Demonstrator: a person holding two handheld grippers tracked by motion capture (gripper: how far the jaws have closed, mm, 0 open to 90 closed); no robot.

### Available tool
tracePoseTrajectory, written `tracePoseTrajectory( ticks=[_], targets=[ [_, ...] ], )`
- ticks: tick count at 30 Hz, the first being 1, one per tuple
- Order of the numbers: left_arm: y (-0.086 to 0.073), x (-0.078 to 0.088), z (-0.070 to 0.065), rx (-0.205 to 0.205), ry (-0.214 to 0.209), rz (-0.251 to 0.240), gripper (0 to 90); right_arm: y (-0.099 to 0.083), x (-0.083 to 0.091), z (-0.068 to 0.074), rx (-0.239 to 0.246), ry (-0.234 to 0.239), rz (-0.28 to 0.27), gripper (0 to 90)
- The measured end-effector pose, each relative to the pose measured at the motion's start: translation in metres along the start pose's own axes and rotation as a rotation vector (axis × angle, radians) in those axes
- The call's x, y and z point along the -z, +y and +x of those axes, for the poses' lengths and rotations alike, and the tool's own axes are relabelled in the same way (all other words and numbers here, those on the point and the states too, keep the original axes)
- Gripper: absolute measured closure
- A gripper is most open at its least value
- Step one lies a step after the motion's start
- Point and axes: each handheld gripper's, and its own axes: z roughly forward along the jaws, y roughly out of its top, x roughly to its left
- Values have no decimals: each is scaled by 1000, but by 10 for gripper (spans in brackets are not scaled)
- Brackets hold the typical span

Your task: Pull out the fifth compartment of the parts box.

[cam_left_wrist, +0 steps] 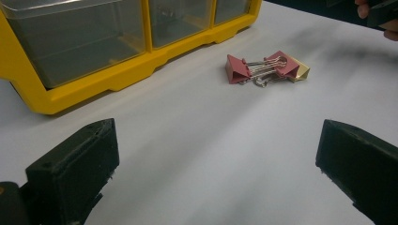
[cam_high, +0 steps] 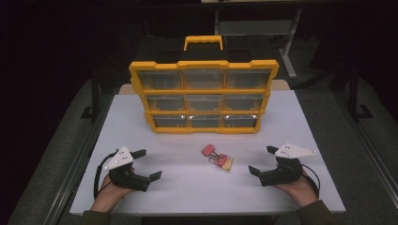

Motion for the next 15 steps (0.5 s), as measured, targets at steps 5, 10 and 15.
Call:
tracePoseTrajectory(
  ticks=[5,10,15],
  targets=[
    [0,0,0,-10,3,4,0,0,0,0,2,1,-1,0],
    [1,-2,-1,-10,2,4,0,1,0,1,8,0,0,0],
    [3,-6,-3,-17,-6,8,0,0,0,1,6,4,0,0]
  ],
)
